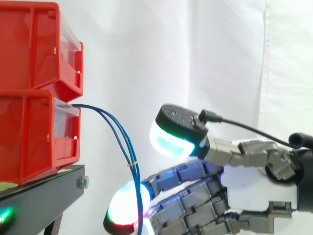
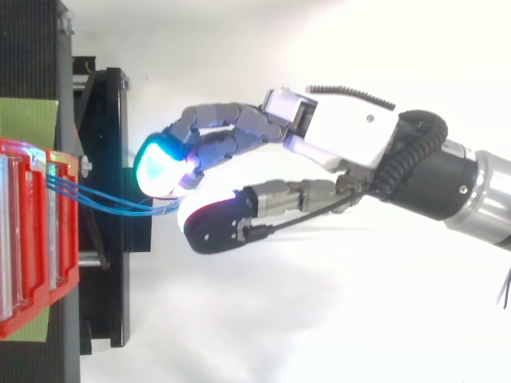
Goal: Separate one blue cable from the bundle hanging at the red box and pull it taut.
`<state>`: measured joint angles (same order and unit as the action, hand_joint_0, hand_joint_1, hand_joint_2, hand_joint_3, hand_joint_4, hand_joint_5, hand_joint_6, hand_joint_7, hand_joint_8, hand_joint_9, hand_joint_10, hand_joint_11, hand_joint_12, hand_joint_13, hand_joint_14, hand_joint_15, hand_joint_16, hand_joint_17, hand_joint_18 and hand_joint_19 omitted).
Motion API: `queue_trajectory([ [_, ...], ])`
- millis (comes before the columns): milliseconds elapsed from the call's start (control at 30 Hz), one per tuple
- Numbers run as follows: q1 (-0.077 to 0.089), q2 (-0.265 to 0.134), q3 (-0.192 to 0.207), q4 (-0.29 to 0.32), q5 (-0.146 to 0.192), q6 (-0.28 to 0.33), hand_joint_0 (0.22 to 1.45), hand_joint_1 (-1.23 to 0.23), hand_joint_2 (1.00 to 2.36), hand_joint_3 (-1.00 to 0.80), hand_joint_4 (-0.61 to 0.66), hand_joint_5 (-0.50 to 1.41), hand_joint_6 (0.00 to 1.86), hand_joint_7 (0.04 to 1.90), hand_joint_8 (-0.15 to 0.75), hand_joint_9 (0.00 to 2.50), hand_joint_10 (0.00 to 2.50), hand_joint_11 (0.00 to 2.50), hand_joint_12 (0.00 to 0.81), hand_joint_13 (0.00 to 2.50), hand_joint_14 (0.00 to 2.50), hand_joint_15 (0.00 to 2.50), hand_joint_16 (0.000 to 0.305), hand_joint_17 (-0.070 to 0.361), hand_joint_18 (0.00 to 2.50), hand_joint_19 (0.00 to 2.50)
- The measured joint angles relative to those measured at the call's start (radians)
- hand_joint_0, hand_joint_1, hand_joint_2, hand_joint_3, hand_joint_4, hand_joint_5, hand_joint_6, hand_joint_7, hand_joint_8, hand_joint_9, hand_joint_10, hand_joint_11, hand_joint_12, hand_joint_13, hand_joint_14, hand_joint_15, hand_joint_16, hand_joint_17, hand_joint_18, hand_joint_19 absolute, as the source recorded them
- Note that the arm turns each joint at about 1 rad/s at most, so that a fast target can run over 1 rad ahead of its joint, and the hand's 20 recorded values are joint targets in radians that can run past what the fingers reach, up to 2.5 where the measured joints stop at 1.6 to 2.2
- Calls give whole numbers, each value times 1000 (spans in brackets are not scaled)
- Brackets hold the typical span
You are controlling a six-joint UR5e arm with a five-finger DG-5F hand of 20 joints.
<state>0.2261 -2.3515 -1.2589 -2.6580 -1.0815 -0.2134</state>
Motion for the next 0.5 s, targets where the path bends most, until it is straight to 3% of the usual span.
queue_trajectory([
  [200, 14, -18, 1, 22, -8, 0, 443, -619, 1000, -500, 314, -184, 503, 906, 322, 773, 20, 639, 400, 598, 18, 425, 61, 138, 544, 597],
  [500, 23, -18, 2, 36, -11, -1, 568, -592, 1000, -500, 288, -167, 504, 970, 293, 810, 21, 665, 354, 612, 18, 440, 51, 114, 534, 624],
])
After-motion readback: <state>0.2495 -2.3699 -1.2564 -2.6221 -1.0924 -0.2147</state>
